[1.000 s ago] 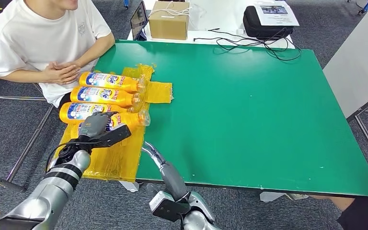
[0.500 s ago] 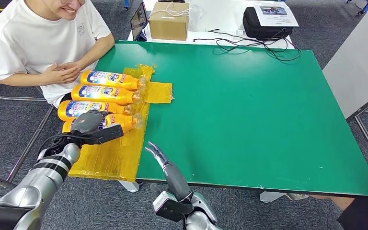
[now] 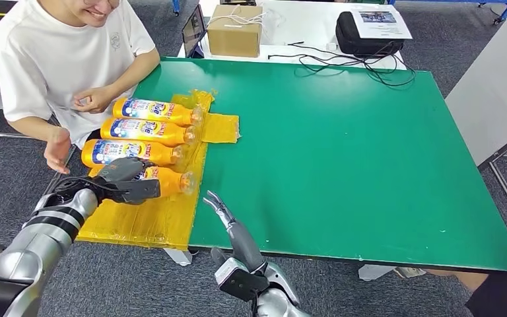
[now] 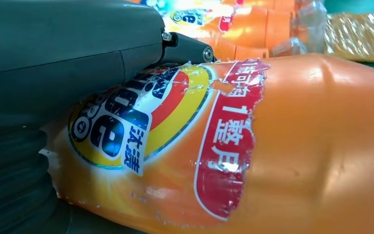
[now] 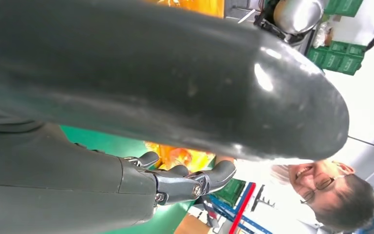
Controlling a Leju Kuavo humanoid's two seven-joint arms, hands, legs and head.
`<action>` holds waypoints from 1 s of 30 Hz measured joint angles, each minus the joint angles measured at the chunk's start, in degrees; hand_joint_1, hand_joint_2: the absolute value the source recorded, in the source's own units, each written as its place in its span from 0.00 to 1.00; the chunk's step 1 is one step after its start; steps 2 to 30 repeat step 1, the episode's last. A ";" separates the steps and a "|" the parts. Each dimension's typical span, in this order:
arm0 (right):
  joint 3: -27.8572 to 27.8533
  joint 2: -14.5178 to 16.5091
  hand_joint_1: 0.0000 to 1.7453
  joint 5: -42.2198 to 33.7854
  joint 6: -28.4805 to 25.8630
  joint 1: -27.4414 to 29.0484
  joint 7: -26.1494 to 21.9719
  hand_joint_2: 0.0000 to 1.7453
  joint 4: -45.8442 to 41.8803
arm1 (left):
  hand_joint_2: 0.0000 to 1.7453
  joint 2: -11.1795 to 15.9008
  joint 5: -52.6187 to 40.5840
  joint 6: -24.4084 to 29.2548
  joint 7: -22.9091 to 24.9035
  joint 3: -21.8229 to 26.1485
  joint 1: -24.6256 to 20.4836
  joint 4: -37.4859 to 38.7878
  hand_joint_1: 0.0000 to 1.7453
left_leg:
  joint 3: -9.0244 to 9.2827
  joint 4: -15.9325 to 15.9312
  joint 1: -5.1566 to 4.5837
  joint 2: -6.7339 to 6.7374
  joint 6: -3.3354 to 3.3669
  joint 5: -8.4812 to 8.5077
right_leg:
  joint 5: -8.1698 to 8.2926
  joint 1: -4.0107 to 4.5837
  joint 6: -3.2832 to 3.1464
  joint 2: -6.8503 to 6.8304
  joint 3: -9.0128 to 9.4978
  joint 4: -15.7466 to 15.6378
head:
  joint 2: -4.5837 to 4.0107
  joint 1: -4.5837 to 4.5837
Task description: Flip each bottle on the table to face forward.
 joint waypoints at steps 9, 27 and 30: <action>0.05 0.00 0.00 -0.07 0.01 -0.08 0.00 0.00 0.00 | 1.00 0.27 0.36 -0.47 -0.32 -0.25 -0.02 -0.07 0.31 | 0.01 0.00 0.00 0.00 -0.01 0.00 | 0.00 0.00 0.00 0.00 0.00 0.00 | 0.00 0.00; 0.05 0.00 0.00 -0.07 0.01 -0.08 0.00 0.00 0.00 | 1.00 0.27 0.36 -0.47 -0.32 -0.25 -0.02 -0.07 0.31 | 0.01 0.00 0.00 0.00 -0.01 0.00 | 0.00 0.00 0.00 0.00 0.00 0.00 | 0.00 0.00; 0.05 0.00 0.00 -0.07 0.01 -0.08 0.00 0.00 0.00 | 1.00 0.27 0.36 -0.47 -0.32 -0.25 -0.02 -0.07 0.31 | 0.01 0.00 0.00 0.00 -0.01 0.00 | 0.00 0.00 0.00 0.00 0.00 0.00 | 0.00 0.00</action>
